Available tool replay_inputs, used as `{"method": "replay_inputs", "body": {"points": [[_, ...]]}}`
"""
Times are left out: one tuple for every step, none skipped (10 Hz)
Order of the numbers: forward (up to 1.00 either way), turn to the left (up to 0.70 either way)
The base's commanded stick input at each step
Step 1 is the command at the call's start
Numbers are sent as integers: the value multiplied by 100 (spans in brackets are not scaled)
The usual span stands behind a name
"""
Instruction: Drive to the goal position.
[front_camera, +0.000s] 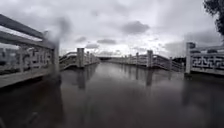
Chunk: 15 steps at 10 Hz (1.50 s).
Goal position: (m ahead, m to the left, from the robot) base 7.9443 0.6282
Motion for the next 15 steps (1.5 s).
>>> {"method": "replay_inputs", "body": {"points": [[45,0],[45,0],[47,0],[58,0],[60,0],[60,0],[60,0],[60,0],[60,0],[60,0],[60,0],[60,0],[60,0],[60,0],[60,0]]}}
